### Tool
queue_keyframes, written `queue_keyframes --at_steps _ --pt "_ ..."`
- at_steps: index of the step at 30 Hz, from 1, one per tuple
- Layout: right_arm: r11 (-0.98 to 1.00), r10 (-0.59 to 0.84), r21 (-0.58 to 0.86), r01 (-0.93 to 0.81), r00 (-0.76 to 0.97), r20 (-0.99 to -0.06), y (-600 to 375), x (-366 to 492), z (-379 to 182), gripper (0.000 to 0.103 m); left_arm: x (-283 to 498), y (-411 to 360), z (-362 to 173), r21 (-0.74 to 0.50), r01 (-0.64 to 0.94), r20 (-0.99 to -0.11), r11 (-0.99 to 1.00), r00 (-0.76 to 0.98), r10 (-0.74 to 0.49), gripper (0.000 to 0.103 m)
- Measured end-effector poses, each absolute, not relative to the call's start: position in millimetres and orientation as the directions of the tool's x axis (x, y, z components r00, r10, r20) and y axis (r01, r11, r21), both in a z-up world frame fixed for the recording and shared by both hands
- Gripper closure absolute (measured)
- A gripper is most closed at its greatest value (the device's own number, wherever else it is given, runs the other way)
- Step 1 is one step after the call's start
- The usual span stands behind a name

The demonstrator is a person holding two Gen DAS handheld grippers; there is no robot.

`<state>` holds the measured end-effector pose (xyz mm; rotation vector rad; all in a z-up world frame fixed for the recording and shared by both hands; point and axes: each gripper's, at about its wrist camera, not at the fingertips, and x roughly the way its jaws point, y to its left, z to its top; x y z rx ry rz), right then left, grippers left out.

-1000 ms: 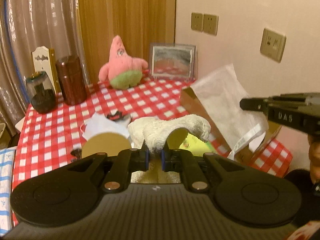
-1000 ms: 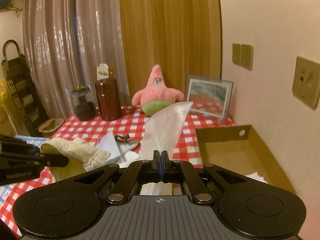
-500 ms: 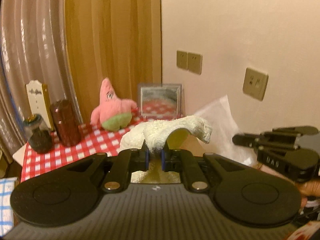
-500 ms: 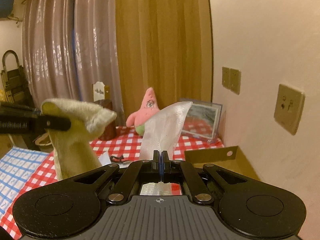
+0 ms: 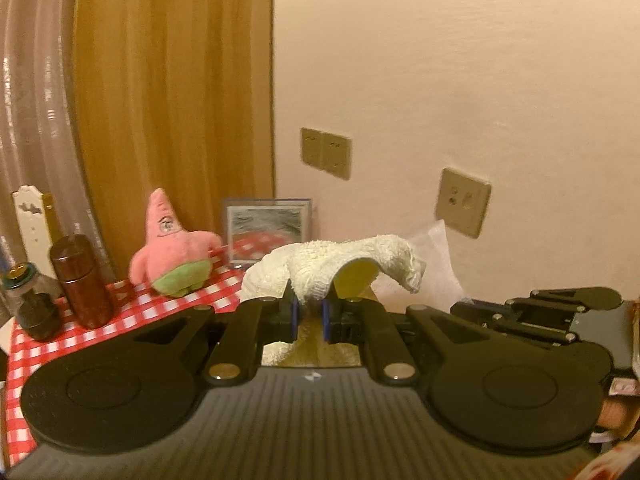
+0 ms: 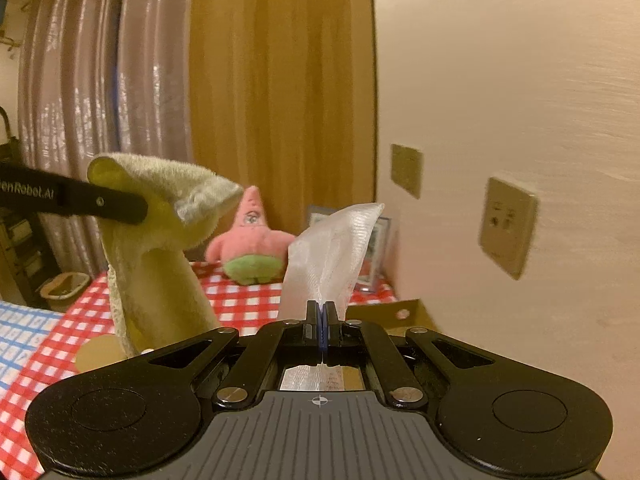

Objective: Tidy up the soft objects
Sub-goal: 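Drop the towel into the box with the left gripper while the right holds the bag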

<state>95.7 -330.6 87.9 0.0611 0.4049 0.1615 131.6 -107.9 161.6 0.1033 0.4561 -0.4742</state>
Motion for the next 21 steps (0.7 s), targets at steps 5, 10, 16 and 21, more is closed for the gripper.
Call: queue_keyframes --at_steps 5,10,16,21 --pt "0.992 0.126 0.052 -0.115 0.903 -0.410 -354.3 100.1 80.7 0.103 143.0 -137.2 159.3 -0.028 0.498 -0.447 0.866 0.769 -0.457 0.094" --pt "0.996 0.086 0.010 -0.091 0.896 -0.436 -374.8 109.8 67.9 0.103 160.1 -169.5 151.1 -0.042 0.531 -0.454 0.847 0.745 -0.489 0.094" --pt "0.996 0.062 -0.028 -0.084 0.883 -0.465 -389.6 125.4 49.1 0.103 192.6 -200.0 135.0 -0.072 0.546 -0.472 0.835 0.719 -0.510 0.094" --pt "0.996 0.051 -0.044 -0.082 0.873 -0.485 -400.2 139.1 30.2 0.103 221.3 -217.5 113.2 -0.078 0.550 -0.509 0.831 0.695 -0.508 0.094"
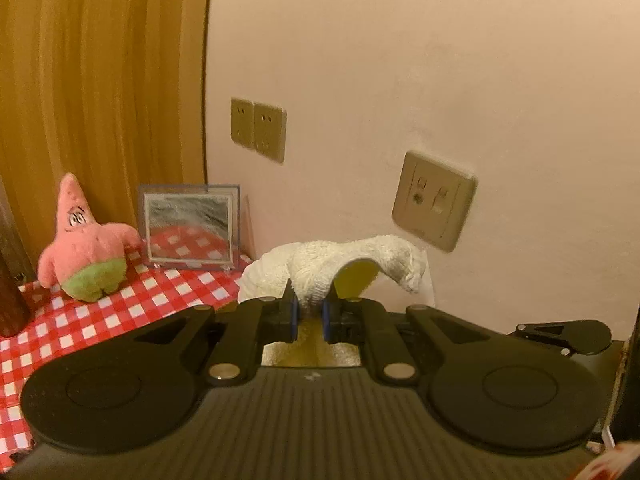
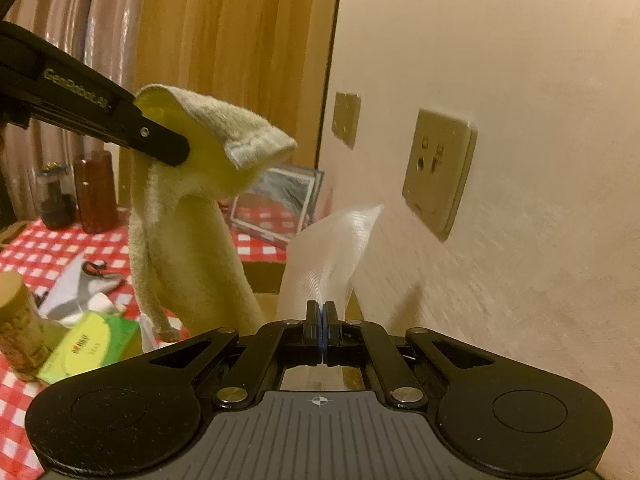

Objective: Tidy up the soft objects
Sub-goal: 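Drop the towel into the box with the left gripper while the right holds the bag, then lower the clear plastic bag into the cardboard box and open the right gripper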

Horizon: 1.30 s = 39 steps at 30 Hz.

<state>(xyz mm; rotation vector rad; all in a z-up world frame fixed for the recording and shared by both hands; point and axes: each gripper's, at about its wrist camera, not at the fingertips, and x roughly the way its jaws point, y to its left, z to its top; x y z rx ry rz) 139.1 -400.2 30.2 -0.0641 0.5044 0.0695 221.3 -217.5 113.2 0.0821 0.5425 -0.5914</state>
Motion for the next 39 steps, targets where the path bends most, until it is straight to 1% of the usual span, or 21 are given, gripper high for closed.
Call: queue_keyframes --at_steps 12,17,18,19,21,25,32,39 --pt "0.993 0.058 -0.051 -0.103 0.833 -0.551 -411.0 179.9 -16.8 0.103 279.2 -250.2 51.4 -0.060 0.549 -0.599 0.834 0.648 -0.470 0.093" --pt "0.994 0.054 -0.043 -0.096 0.819 -0.571 -414.1 192.0 -29.6 0.103 297.1 -256.4 32.4 -0.083 0.537 -0.621 0.839 0.630 -0.465 0.089" --pt "0.995 0.054 -0.040 -0.095 0.817 -0.574 -415.6 194.7 -31.7 0.103 300.7 -256.8 29.5 -0.090 0.532 -0.624 0.842 0.629 -0.464 0.083" --pt "0.995 0.054 -0.039 -0.093 0.815 -0.577 -416.1 196.5 -33.6 0.103 304.1 -257.3 26.9 -0.095 0.527 -0.631 0.844 0.624 -0.461 0.069" --pt "0.995 0.052 -0.037 -0.091 0.811 -0.583 -416.5 199.3 -36.4 0.103 309.2 -256.8 23.2 -0.091 0.514 -0.644 0.853 0.622 -0.444 0.059" --pt "0.994 0.055 -0.043 -0.100 0.804 -0.592 -414.6 202.7 -41.3 0.103 309.7 -246.0 22.0 -0.096 0.501 -0.644 0.860 0.628 -0.438 0.056" --pt "0.993 0.067 -0.034 -0.109 0.796 -0.602 -411.7 210.8 -48.4 0.103 294.7 -218.4 15.4 -0.115 0.467 -0.658 0.877 0.626 -0.419 0.056" --pt "0.995 0.079 0.005 -0.100 0.762 -0.643 -411.5 221.8 -57.5 0.102 274.6 -199.3 10.7 -0.134 0.441 -0.665 0.887 0.624 -0.410 0.056"
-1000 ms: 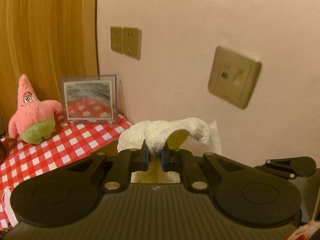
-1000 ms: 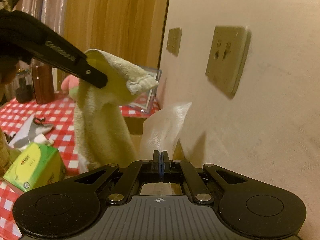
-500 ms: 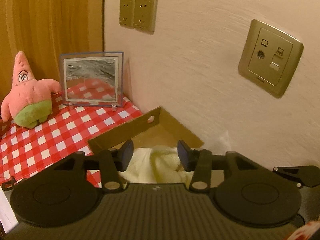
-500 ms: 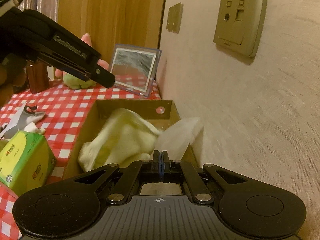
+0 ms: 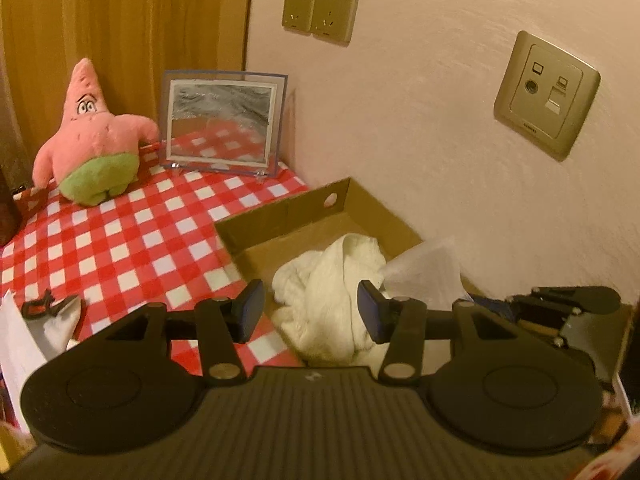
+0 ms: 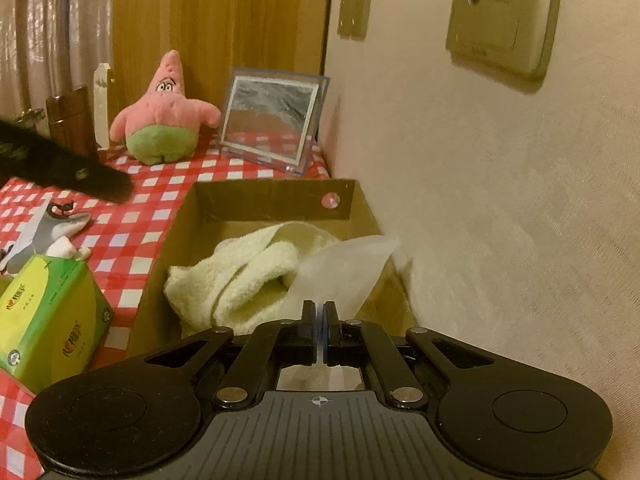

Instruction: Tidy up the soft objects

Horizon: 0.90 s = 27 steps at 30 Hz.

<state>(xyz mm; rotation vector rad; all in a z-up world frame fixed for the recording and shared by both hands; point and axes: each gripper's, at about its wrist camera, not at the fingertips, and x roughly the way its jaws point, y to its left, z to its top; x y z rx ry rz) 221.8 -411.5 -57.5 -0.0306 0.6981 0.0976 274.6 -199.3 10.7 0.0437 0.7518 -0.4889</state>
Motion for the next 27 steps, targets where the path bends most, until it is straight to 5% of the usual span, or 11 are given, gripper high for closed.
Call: queue_keyframes --at_steps 12,15,16,17,27 --pt "0.996 0.083 0.026 -0.091 0.703 -0.707 -409.6 219.3 -71.8 0.101 247.7 -175.0 9.3 -0.155 0.396 -0.677 0.905 0.624 -0.389 0.052" --pt "0.996 0.087 0.038 -0.085 0.703 -0.705 -408.1 213.0 -67.3 0.075 240.8 -168.6 9.6 -0.162 0.380 -0.680 0.911 0.625 -0.382 0.050" --pt "0.995 0.093 0.047 -0.085 0.707 -0.702 -407.9 210.1 -64.7 0.054 238.2 -166.6 9.9 -0.165 0.375 -0.680 0.912 0.626 -0.381 0.049" --pt "0.995 0.099 0.056 -0.083 0.712 -0.695 -407.8 206.8 -62.3 0.044 235.3 -164.5 10.8 -0.168 0.371 -0.681 0.913 0.627 -0.380 0.048" --pt "0.994 0.111 0.068 -0.089 0.722 -0.683 -392.6 179.5 -32.2 0.043 201.0 -137.0 23.4 -0.181 0.325 -0.671 0.928 0.649 -0.358 0.042"
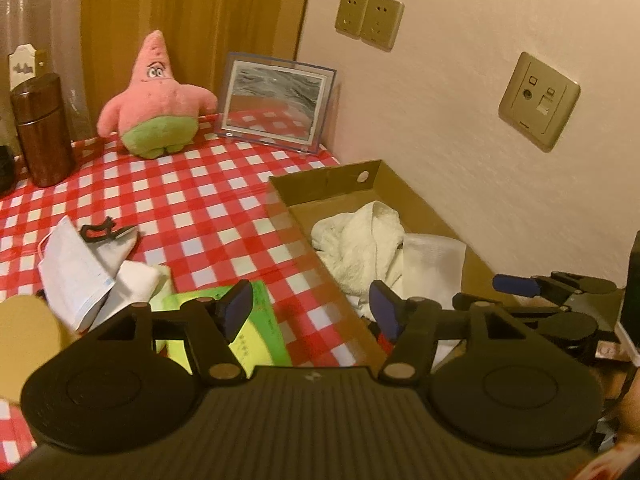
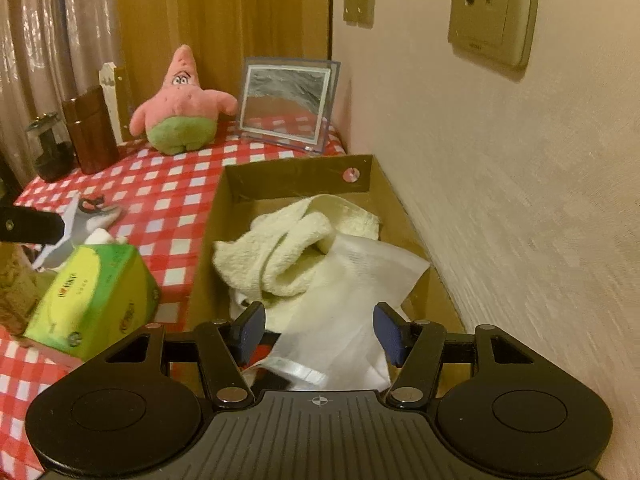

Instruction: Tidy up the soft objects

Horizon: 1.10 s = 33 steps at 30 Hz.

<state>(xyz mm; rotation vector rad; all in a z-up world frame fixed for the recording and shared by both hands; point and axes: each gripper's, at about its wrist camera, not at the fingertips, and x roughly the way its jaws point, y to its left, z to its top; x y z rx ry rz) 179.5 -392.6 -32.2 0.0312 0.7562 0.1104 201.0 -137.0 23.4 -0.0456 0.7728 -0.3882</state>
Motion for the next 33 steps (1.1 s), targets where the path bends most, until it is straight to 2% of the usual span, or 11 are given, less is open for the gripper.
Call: queue_keyframes --at_steps 14,33 --pt "0.982 0.190 0.108 -0.158 0.747 -0.637 -334.1 127.2 20.0 0.042 132.6 -80.7 46.4 -0.202 0.232 -0.647 0.951 0.698 -0.308 0.036" --pt "0.953 0.296 0.143 -0.268 0.712 -0.637 -260.6 78.3 30.7 0.040 63.6 1.9 57.5 -0.138 0.106 -0.641 0.985 0.748 -0.171 0.032"
